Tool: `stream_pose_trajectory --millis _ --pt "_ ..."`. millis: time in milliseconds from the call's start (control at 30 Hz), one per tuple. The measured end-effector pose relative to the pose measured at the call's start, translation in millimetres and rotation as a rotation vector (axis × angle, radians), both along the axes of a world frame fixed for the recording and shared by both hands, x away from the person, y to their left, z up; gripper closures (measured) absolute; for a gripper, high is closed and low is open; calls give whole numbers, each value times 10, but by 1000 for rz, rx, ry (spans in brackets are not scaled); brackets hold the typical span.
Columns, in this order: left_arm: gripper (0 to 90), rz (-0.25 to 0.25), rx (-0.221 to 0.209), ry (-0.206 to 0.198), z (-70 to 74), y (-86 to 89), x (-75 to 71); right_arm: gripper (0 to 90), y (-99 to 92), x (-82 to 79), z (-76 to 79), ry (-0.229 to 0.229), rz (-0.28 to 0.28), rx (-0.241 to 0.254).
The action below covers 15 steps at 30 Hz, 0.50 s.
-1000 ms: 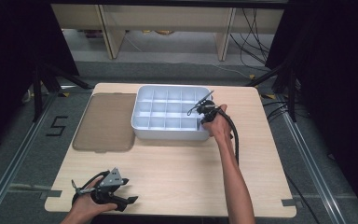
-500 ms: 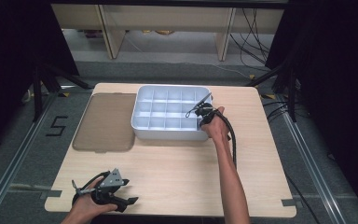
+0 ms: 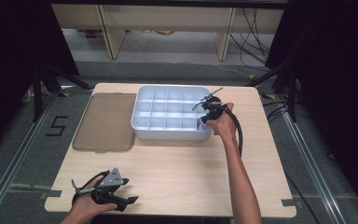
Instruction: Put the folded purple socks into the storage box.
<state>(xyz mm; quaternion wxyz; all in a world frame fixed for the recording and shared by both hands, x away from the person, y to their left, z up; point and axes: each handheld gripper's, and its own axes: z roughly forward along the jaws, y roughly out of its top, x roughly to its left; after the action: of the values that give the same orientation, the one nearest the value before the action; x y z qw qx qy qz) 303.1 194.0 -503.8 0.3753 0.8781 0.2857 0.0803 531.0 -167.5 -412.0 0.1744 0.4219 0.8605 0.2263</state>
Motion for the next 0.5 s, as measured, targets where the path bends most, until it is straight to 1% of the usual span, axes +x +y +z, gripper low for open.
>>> stream_pose_trajectory --millis 33,67,100,133,167,200,233,333,367,467,500 --pt "262 -9 15 -2 4 10 5 664 -26 -21 35 -11 -2 5" --pt "262 -9 20 -4 4 13 9 664 -26 -21 35 -11 -2 5" --pt "262 -10 9 0 1 11 10 659 -53 -32 58 -31 9 14" --pt "262 -12 17 -5 3 16 16 653 -48 -59 73 -27 -14 22" --pt "262 -13 15 -5 3 16 16 649 -57 -62 81 -40 0 24" --pt "262 -13 15 -5 3 16 16 649 -57 -62 81 -40 0 24" --pt "262 -8 14 -3 3 15 12 642 -78 -70 103 -59 21 33" --pt "262 -5 12 -2 2 14 12 635 -85 -95 121 -64 21 39" --pt "262 6 8 7 -2 13 8 632 -80 -126 136 -57 10 51" --pt "262 8 9 6 -3 15 10 630 -82 -153 146 -61 19 63" --pt "262 6 10 6 -3 16 11 611 -66 -187 150 -57 20 74"
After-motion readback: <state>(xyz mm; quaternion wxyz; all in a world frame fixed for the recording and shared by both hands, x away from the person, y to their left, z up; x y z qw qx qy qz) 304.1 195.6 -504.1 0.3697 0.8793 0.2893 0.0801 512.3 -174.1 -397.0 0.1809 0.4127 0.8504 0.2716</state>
